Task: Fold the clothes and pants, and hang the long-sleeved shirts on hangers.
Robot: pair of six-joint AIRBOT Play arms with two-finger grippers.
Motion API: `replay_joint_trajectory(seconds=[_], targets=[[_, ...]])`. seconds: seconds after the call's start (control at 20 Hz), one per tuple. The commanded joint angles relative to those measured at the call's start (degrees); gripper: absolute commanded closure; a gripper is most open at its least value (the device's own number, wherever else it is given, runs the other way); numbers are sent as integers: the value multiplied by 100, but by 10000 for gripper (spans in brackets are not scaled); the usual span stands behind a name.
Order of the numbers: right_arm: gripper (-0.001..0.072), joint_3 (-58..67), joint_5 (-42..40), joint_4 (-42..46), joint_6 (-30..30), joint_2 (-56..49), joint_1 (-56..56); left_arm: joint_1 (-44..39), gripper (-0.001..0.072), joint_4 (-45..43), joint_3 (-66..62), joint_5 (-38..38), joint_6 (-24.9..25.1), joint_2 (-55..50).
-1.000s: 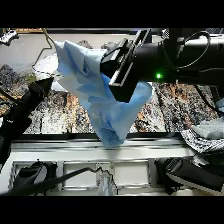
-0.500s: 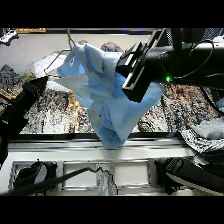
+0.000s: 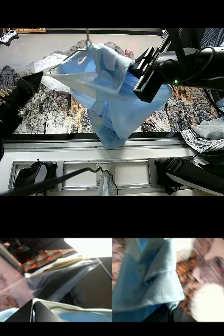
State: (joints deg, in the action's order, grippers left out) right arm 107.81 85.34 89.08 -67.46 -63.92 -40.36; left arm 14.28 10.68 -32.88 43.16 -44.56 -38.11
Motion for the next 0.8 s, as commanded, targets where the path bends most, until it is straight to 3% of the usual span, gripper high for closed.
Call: replay_joint_trajectory(seconds=[0.0, 0.15, 0.25, 0.45, 0.75], targets=[[693, -2, 81, 734, 28, -216, 0, -74, 699, -501, -824, 608, 28, 20], [693, -2, 85, 1239, 76, -348, 0, -293, 700, -2723, -1923, 601, -240, -4], [693, -2, 87, 1499, 114, -345, 0, -492, 700, -3689, -2380, 605, -599, -13], [693, -2, 59, 1650, 114, -345, -4, -1156, 699, -3858, -2570, 662, -605, -59], [692, 101, 2, 1738, 114, -278, -4, -2855, 700, -4111, -2568, 741, -769, -896]])
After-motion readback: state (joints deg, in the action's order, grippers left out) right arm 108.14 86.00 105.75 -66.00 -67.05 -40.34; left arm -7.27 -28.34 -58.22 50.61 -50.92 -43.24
